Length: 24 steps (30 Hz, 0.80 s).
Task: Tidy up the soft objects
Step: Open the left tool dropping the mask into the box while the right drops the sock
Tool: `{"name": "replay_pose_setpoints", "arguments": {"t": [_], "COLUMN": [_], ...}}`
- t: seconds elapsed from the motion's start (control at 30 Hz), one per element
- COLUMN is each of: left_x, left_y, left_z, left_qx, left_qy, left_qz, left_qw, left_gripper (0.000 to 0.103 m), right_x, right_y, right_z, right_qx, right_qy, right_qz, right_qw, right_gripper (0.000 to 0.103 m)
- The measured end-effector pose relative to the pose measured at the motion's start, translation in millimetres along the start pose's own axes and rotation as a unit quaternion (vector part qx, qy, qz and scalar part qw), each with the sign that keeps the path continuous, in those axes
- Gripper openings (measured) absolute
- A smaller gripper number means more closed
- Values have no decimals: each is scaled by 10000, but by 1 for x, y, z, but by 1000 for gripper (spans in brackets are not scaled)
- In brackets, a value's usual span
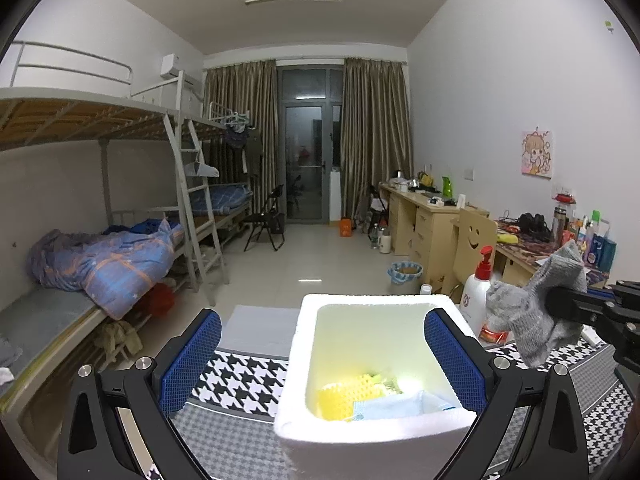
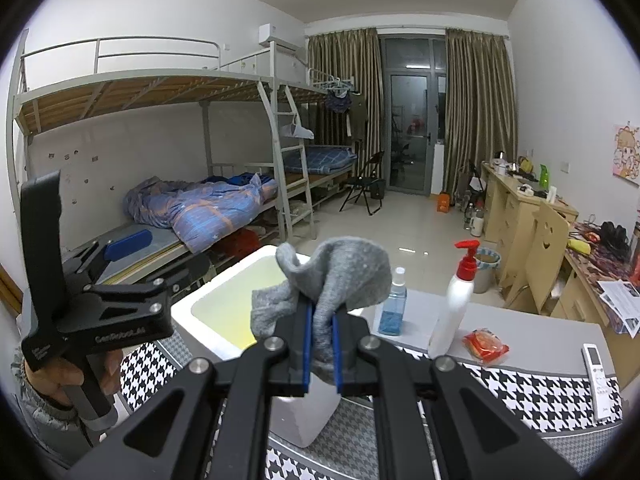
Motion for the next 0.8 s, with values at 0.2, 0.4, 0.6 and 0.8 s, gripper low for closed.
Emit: {"name": "replay_pose_setpoints", "arguments": {"t": [0.2, 0.4, 0.6, 0.8], "left_x": [4, 7, 10, 8], "left_y": [-3, -11, -19, -28], "left_z": [-3, -6, -7, -7], "left_qx": [-18, 13, 64, 125], "left_qy": [45, 24, 44, -48], "left_qz": [-22, -65, -143, -102], "left_qw": [10000, 10000, 9999, 9999], "left_gripper": [102, 102, 102, 102], "right_x": [6, 10, 14, 23], "right_y": [2, 0, 3, 3], "right_z": [7, 15, 25, 35], "right_qx": [28, 153, 254, 404], "right_qy": [49, 70, 70, 189], "right_qz": [-95, -107, -185, -244], "right_qw": [9999, 9998, 9995, 9987], "right_gripper": [11, 11, 11, 11]}}
Point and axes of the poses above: each gripper's, at about its wrist camera, not at the fingertips, and z roughly the way its jaws point, x to its left, y to its top, the point moved 2 cm from there along z, roughly the way its jaws point
